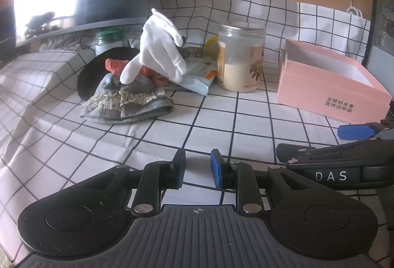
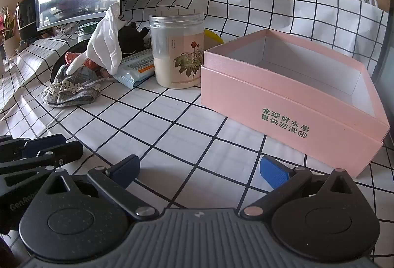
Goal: Organize soft objects
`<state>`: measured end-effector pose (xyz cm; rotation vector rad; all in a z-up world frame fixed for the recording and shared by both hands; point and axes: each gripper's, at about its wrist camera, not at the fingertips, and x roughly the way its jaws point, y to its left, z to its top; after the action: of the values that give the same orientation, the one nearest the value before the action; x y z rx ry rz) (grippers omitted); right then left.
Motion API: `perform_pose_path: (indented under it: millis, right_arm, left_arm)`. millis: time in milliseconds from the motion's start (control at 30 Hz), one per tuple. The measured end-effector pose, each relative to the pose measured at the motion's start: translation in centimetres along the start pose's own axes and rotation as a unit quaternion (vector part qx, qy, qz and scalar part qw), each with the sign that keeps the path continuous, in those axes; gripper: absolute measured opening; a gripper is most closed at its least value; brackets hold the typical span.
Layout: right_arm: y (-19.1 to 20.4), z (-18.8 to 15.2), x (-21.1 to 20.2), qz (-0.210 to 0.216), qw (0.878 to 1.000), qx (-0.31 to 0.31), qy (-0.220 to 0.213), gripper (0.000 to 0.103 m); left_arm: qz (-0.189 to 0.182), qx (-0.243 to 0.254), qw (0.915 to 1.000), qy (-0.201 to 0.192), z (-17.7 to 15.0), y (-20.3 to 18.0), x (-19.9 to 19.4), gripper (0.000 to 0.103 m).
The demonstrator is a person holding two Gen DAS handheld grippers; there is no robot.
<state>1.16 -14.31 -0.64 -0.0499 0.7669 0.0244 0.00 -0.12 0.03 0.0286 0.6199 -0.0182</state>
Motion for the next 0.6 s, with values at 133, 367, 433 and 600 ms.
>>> perform_pose_path:
  millis: [133,367,433,600]
  right_arm:
    - [0.00,0.00,0.00,0.000,1.000,0.000,0.000,0.103]
    - [-0.01,0.00,0.00,0.000,1.000,0.000,0.000,0.103]
    - [-0.02,-0.01,0.00,0.000,1.000,0.000,0.000,0.103]
    - [-0.02,-0.01,-0.01,0.000,1.000,0.000,0.000,0.103]
  left_arm:
    - [-0.010,-0.014,0.9998,-0.001,0.03,0.34,-0.04,0.026]
    - [-0.006,-0.009,0.9999,-0.001,-0.08,0.38,-0.17,0.026]
    - [-0.006,-0.008,1.0000,-0.001,-0.09,0.32,-0.20,0.026]
    - [-0.005,-0.008,1.0000,-0.001,-0.09,0.30,-0.19,0.026]
